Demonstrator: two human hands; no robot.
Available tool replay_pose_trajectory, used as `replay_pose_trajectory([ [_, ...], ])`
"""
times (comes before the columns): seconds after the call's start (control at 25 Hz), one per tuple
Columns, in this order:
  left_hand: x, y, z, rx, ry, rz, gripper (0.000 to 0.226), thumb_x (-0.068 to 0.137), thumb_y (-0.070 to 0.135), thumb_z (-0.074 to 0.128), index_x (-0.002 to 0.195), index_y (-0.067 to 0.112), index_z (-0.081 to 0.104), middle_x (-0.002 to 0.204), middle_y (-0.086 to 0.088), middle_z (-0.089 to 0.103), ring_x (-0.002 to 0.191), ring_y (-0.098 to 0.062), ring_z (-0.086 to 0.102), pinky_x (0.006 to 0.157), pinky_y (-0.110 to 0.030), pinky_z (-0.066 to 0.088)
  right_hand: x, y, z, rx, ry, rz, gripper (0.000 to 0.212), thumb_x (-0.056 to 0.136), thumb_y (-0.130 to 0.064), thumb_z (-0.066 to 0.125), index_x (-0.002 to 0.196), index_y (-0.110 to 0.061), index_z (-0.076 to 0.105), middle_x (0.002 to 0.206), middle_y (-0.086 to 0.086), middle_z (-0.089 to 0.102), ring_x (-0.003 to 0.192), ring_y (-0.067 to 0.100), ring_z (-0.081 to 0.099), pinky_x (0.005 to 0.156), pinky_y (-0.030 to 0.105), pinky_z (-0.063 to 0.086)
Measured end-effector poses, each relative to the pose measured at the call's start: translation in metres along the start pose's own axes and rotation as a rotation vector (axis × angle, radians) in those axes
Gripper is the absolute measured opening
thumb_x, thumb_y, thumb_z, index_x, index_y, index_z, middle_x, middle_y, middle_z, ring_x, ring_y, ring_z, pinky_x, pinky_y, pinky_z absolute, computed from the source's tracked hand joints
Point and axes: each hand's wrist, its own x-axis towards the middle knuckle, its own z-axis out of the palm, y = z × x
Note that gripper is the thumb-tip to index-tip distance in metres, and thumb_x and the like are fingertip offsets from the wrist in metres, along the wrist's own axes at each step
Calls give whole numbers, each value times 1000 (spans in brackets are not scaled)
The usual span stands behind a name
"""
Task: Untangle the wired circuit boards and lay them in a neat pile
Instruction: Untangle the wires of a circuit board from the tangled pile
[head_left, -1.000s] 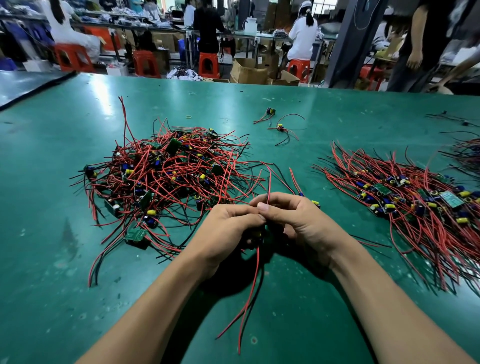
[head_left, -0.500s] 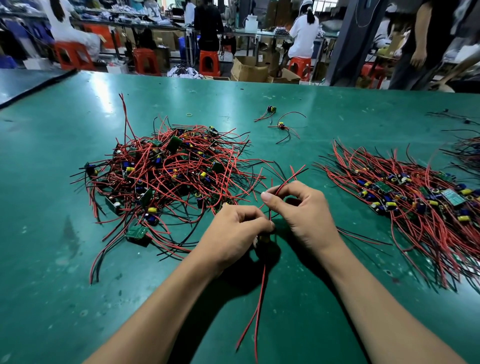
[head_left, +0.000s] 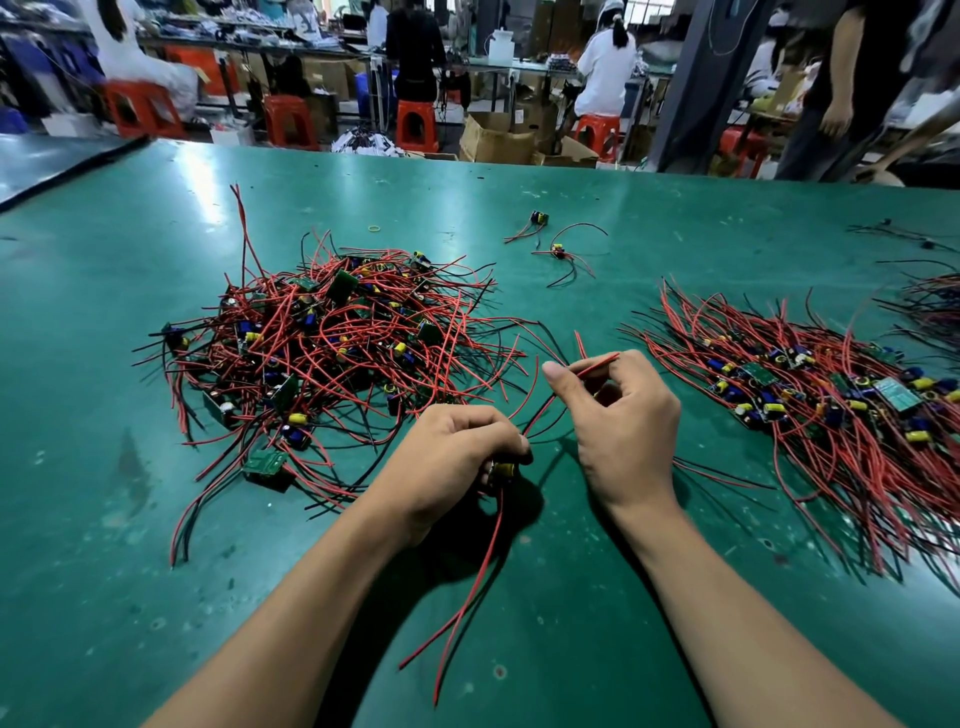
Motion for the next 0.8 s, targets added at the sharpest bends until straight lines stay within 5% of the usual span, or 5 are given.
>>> replay_pose_trajectory([
  [0.28, 0, 1, 0, -95, 6, -6, 29, 84, 0, 62, 58, 11, 69, 73, -17, 55, 71, -25, 43, 58, -27, 36, 4, 6, -1, 17, -120, 82, 25, 100, -31, 59, 89, -17, 76, 69, -8, 57, 62, 0, 52, 59, 10, 33],
  [0.52, 1, -1, -4, -39, 1, 7, 28, 83, 2, 62, 57, 13, 69, 71, -14, 60, 63, -17, 51, 54, -18, 43, 8, 3, -3, 91, -23, 137, 6, 86, -25, 77, 83, -22, 74, 81, -4, 69, 73, 6, 61, 68, 13, 42],
  [0.8, 2, -3, -4, -32, 20, 13, 26, 83, 3, 61, 60, 12, 68, 68, -12, 60, 57, -13, 52, 53, -19, 44, 8, 10, -5, -51, 15, 121, 28, 90, -40, 72, 75, -17, 70, 70, -4, 65, 65, 16, 59, 65, 20, 43],
])
